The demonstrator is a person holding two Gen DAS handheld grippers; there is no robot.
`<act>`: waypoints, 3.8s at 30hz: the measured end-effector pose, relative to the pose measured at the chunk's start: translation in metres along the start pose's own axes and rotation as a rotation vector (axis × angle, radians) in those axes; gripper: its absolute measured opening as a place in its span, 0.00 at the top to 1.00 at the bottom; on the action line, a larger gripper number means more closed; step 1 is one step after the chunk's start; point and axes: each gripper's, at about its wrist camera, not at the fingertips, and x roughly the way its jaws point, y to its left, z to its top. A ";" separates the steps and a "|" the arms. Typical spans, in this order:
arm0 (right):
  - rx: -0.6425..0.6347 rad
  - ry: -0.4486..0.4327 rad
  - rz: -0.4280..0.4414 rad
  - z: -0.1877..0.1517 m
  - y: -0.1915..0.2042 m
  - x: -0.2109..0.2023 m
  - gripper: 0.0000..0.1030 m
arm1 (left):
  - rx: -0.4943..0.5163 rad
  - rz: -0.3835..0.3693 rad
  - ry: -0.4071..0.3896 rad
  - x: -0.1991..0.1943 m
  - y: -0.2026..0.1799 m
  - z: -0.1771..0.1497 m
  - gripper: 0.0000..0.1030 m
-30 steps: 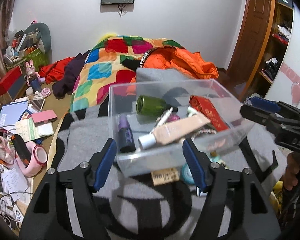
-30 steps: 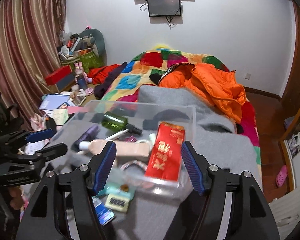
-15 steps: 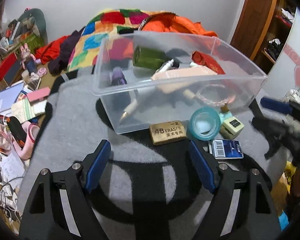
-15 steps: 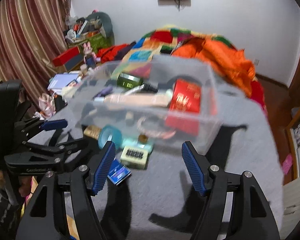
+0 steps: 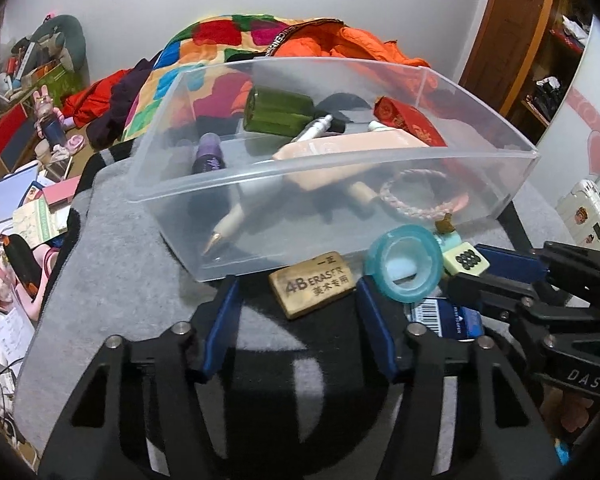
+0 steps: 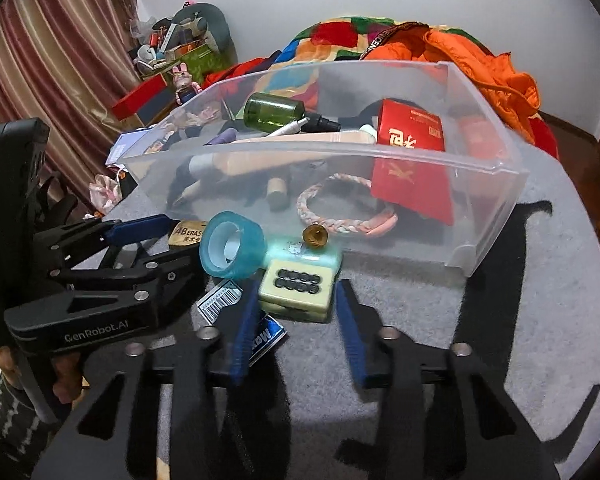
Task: Organize objects
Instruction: 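Reach the left tool to the wooden eraser while the right tool reaches the green cube, then grasp the eraser with the left tool while the right tool grasps the green cube, then drop the eraser and green cube into the box by opening both tools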
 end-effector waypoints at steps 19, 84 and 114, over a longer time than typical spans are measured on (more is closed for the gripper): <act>0.035 -0.086 -0.041 0.002 -0.012 -0.037 0.68 | -0.028 -0.027 -0.034 -0.023 0.007 -0.013 0.73; -0.017 -0.149 -0.173 0.075 -0.023 -0.014 0.68 | 0.012 -0.058 -0.100 -0.011 0.019 0.071 0.62; -0.128 -0.055 0.004 0.015 0.018 -0.030 0.42 | -0.047 -0.041 -0.182 -0.074 0.024 0.027 0.26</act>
